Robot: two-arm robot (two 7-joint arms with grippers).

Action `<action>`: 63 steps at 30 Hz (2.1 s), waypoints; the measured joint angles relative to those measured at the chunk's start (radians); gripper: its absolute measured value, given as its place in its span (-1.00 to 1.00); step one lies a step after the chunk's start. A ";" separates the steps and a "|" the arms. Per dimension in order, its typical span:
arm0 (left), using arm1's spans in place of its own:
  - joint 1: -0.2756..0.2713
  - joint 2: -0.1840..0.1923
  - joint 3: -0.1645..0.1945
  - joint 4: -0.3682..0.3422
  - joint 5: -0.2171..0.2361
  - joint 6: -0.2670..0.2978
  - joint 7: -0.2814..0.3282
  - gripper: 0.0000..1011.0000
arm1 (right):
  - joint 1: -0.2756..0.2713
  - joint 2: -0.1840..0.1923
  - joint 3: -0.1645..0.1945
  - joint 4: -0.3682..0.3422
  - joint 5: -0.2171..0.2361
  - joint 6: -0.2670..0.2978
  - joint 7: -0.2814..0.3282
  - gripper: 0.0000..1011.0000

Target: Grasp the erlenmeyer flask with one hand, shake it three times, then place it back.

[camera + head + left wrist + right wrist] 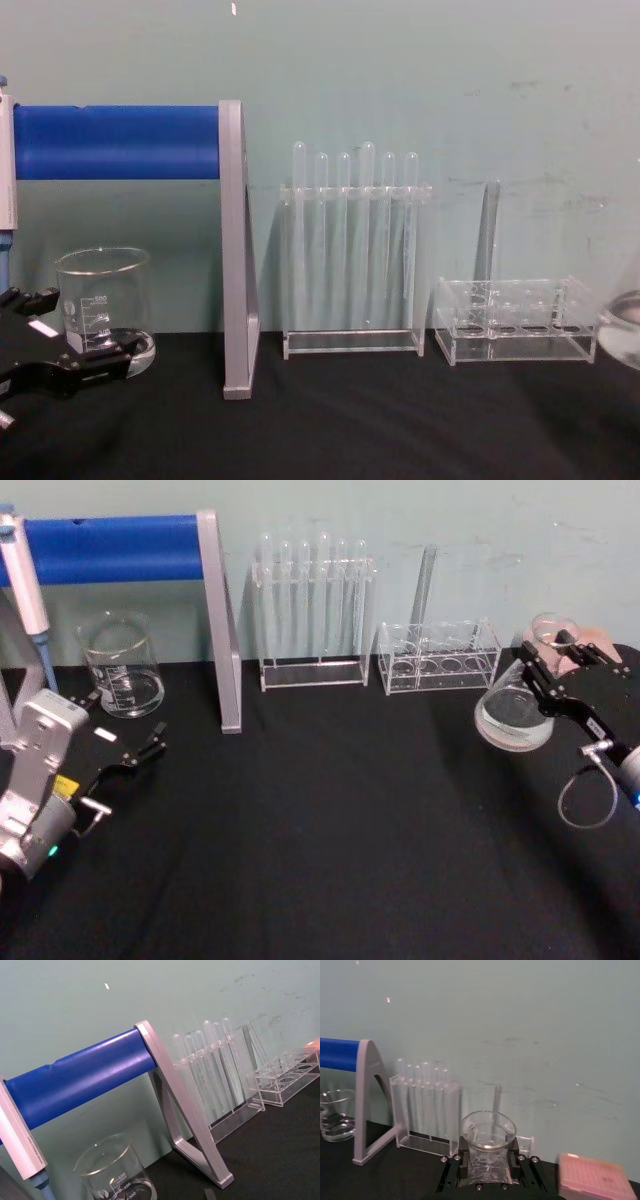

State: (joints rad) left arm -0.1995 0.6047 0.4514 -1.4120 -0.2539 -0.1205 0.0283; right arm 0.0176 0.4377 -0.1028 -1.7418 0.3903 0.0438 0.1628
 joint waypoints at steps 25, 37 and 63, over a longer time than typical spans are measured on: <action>0.000 0.000 0.000 0.000 0.000 0.000 0.000 0.98 | 0.240 -0.066 -0.277 0.171 -0.009 -0.006 0.308 -0.11; 0.000 0.000 0.000 0.000 0.000 0.000 0.000 0.98 | 0.263 -0.057 -0.315 0.187 0.012 -0.013 0.320 -0.11; 0.000 0.000 0.000 0.000 0.000 0.000 0.000 0.98 | 0.284 -0.037 -0.348 0.243 0.028 -0.036 0.343 -0.11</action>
State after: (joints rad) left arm -0.1996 0.6047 0.4514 -1.4120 -0.2539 -0.1205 0.0283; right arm 0.3019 0.4007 -0.4511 -1.4987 0.4180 0.0080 0.5062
